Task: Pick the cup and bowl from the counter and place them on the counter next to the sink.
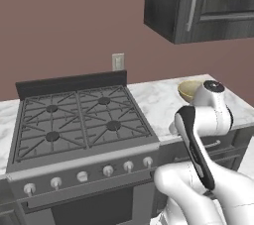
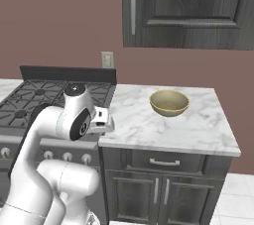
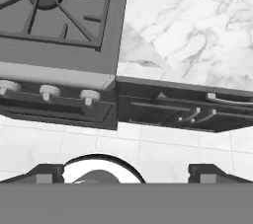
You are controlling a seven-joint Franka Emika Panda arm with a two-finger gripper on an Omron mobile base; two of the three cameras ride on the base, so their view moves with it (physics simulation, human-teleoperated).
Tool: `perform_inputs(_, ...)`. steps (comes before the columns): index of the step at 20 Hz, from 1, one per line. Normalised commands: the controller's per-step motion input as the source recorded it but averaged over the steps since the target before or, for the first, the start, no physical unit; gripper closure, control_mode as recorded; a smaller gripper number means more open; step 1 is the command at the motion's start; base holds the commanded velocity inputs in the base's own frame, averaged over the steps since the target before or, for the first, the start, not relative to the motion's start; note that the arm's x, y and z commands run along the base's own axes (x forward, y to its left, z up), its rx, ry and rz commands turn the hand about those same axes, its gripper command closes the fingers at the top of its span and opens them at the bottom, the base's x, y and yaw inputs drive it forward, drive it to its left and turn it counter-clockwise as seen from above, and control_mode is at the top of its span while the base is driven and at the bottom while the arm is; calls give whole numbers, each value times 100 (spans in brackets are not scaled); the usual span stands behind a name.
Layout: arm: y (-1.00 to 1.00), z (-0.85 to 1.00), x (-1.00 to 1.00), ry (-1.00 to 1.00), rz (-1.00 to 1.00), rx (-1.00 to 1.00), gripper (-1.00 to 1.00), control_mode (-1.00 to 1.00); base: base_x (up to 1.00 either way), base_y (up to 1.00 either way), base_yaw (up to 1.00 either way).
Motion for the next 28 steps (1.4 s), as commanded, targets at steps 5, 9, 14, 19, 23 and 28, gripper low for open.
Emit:
perform_inputs(5, -44, 0, 55, 14, -29, 0, -100, -100, 0, 0, 0)
perform_inputs(9, -71, 0, 56, 16, -25, 0, -100, -100, 0, 0, 0)
perform_inputs(14, -78, 6, 52, 3, -1, 6, -100, -100, 0, 0, 0)
perform_inputs(19, -92, 0, 43, 0, 0, 9, -100, -100, 0, 0, 0)
perform_inputs(23, -89, 0, 46, 0, 2, 7, -100, -100, 0, 0, 0)
perform_inputs(28, -80, 0, 42, 2, 1, 5, -100, -100, 0, 0, 0)
